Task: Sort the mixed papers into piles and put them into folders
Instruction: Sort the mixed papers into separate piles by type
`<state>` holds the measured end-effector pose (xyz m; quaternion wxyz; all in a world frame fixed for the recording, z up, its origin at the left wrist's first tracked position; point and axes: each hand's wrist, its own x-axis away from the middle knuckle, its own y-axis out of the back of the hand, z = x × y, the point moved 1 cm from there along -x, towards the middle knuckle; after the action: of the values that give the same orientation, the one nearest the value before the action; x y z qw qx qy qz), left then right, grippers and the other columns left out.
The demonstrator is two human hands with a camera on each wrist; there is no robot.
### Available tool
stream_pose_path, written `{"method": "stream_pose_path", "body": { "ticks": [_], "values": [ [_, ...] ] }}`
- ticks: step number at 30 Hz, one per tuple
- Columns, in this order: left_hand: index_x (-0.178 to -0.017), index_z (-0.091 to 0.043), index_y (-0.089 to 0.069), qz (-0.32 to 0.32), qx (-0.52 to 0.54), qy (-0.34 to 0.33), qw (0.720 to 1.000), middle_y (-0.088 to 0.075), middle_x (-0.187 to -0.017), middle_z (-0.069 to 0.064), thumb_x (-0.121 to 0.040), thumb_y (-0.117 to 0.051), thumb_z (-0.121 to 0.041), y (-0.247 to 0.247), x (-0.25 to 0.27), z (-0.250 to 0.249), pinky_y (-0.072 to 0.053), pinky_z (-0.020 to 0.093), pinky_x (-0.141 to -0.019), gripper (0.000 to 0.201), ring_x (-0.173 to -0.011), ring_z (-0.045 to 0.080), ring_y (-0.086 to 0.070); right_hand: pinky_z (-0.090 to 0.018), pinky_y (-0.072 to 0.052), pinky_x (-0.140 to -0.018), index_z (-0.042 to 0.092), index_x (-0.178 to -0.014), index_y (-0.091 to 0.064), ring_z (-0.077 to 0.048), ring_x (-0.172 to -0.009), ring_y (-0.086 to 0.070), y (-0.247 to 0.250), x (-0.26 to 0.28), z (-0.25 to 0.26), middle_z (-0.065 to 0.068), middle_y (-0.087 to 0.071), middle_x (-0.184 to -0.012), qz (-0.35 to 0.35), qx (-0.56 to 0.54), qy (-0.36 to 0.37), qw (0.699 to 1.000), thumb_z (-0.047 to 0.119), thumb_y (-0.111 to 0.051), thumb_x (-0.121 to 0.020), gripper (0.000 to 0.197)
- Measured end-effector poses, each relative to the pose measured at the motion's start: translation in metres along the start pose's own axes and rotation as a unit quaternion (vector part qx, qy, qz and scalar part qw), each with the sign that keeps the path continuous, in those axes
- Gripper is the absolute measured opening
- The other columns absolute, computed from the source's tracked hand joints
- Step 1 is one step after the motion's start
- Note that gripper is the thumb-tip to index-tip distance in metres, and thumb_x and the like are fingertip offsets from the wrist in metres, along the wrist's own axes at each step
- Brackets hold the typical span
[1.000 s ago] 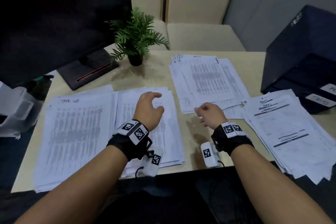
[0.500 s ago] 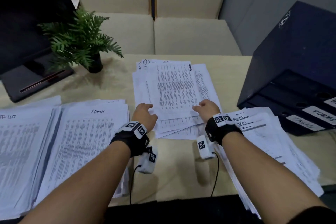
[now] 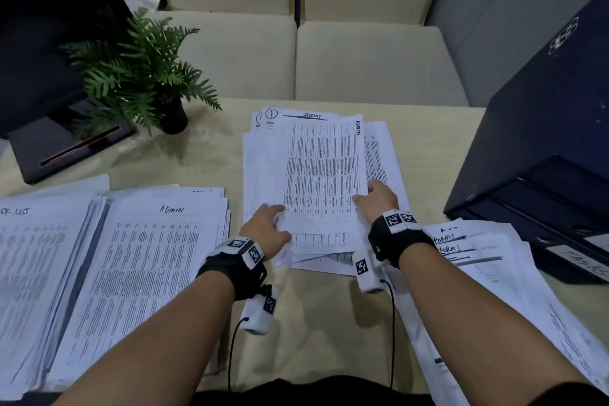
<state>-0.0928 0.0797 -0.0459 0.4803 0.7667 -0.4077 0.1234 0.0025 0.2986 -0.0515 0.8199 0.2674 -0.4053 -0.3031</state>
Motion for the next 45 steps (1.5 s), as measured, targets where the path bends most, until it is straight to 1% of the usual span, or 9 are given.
{"method": "stream_pose_path", "body": {
  "ticks": [7,13,20,24,27,33,40,42,45],
  "values": [
    [-0.14,-0.018,-0.041,-0.013,0.071,-0.011,0.997,-0.037,-0.147,0.004,-0.085,-0.063,-0.015,0.003,0.007,0.01,-0.032,0.025,-0.099,0.06,-0.13,0.021,-0.042,-0.028,-0.031,-0.057,0.014,-0.078,-0.044,-0.02,-0.071,-0.045,0.011,0.029,-0.008,0.0,-0.047,-0.076,0.01,-0.078,0.052,0.996,0.006,-0.054,-0.091,0.018],
    [-0.136,-0.016,-0.046,-0.079,0.119,0.006,0.99,-0.048,-0.138,0.008,-0.086,-0.058,-0.011,-0.002,0.025,0.024,-0.04,0.035,-0.102,0.052,-0.12,0.026,-0.052,-0.038,-0.05,-0.094,0.016,-0.118,-0.056,-0.022,-0.101,-0.063,0.007,0.07,-0.058,-0.001,-0.066,-0.113,0.048,-0.187,0.023,0.981,0.003,-0.049,-0.091,0.031],
    [-0.147,-0.026,-0.021,-0.044,0.249,0.052,0.966,-0.059,-0.123,0.011,-0.086,-0.063,-0.013,-0.016,0.041,0.045,-0.052,0.046,-0.09,0.075,-0.098,0.03,-0.063,-0.038,-0.053,-0.093,0.019,-0.127,-0.055,-0.017,-0.108,-0.065,-0.013,0.107,-0.094,0.001,-0.066,-0.12,0.094,-0.339,0.011,0.936,-0.008,-0.049,-0.093,0.044],
    [-0.141,-0.013,-0.035,-0.058,0.212,0.065,0.973,-0.061,-0.125,0.014,-0.087,-0.059,0.001,-0.023,0.053,0.052,-0.049,0.03,-0.087,0.061,-0.106,0.026,-0.061,-0.046,-0.052,-0.095,0.02,-0.106,-0.065,-0.021,-0.099,-0.068,-0.021,0.113,-0.096,-0.001,-0.071,-0.108,0.108,-0.234,0.004,0.966,0.004,-0.061,-0.089,0.024],
    [-0.143,-0.016,-0.032,-0.064,0.175,0.065,0.98,-0.047,-0.14,0.017,-0.088,-0.059,0.001,-0.027,0.058,0.055,-0.041,0.027,-0.092,0.063,-0.127,0.027,-0.048,-0.042,-0.053,-0.088,0.012,-0.101,-0.065,-0.023,-0.094,-0.067,-0.026,0.11,-0.091,-0.003,-0.071,-0.102,0.057,-0.193,0.017,0.979,0.021,-0.067,-0.089,0.016],
    [-0.12,-0.015,-0.046,-0.114,0.184,0.069,0.974,-0.065,-0.112,0.011,-0.086,-0.055,0.003,-0.034,0.057,0.06,-0.043,0.021,-0.056,0.04,-0.076,0.022,-0.061,-0.025,-0.038,-0.059,0.016,-0.084,-0.056,-0.022,-0.08,-0.058,-0.03,0.106,-0.081,-0.001,-0.061,-0.084,0.04,-0.07,0.041,0.996,0.019,-0.062,-0.092,0.01],
    [-0.124,-0.011,-0.047,-0.132,0.209,0.097,0.964,-0.064,-0.115,0.014,-0.087,-0.062,-0.002,-0.036,0.056,0.064,-0.044,0.024,-0.065,0.041,-0.081,0.023,-0.059,-0.028,-0.025,-0.049,0.01,-0.065,-0.042,-0.019,-0.057,-0.036,-0.009,0.106,-0.087,-0.005,-0.044,-0.063,-0.105,-0.045,-0.001,0.994,0.015,-0.058,-0.094,0.033],
    [-0.129,-0.015,-0.043,-0.136,0.208,0.104,0.963,-0.061,-0.124,0.014,-0.088,-0.062,-0.004,-0.037,0.057,0.063,-0.044,0.023,-0.058,0.046,-0.083,0.024,-0.061,-0.029,-0.027,-0.056,0.01,-0.074,-0.051,-0.023,-0.067,-0.043,0.005,0.105,-0.092,-0.006,-0.05,-0.072,-0.153,-0.071,-0.01,0.986,0.013,-0.053,-0.096,0.022],
    [-0.143,-0.019,-0.03,-0.131,0.187,0.093,0.969,-0.055,-0.134,0.014,-0.089,-0.06,-0.004,-0.036,0.063,0.06,-0.05,0.029,-0.081,0.064,-0.103,0.03,-0.062,-0.026,-0.03,-0.065,0.004,-0.094,-0.062,-0.023,-0.077,-0.048,0.036,0.106,-0.103,-0.01,-0.057,-0.085,-0.279,-0.172,-0.014,0.945,0.014,-0.05,-0.098,0.016]
  ]
}}
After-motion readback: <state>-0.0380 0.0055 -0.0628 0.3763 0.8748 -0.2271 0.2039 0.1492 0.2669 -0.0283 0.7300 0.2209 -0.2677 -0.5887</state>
